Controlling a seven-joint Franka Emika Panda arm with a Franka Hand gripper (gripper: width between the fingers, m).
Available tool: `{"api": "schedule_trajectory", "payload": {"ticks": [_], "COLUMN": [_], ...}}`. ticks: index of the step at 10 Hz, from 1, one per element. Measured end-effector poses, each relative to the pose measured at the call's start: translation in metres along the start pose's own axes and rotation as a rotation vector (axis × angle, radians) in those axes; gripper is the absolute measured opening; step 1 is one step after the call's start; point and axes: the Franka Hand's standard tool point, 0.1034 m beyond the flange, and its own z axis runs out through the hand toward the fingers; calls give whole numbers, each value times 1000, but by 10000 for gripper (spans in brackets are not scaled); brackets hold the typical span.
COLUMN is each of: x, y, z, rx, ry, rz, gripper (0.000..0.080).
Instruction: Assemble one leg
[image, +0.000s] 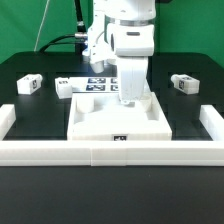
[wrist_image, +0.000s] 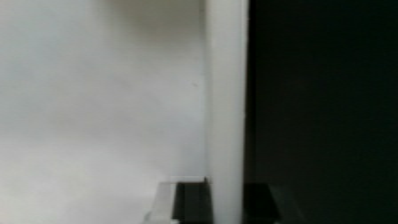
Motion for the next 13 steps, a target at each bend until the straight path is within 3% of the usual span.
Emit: {"api": "schedule_trajectory", "payload": {"ticks": [2, 5, 10, 13], "x": [28, 54, 72, 70], "y": [10, 23, 28, 28], "z": [-1, 2, 0, 0], "rx": [-7, -16, -13, -11], "ry": [12, 32, 33, 32], "rz": [-16, -39, 56, 55], "gripper": [61, 62, 65, 65]}}
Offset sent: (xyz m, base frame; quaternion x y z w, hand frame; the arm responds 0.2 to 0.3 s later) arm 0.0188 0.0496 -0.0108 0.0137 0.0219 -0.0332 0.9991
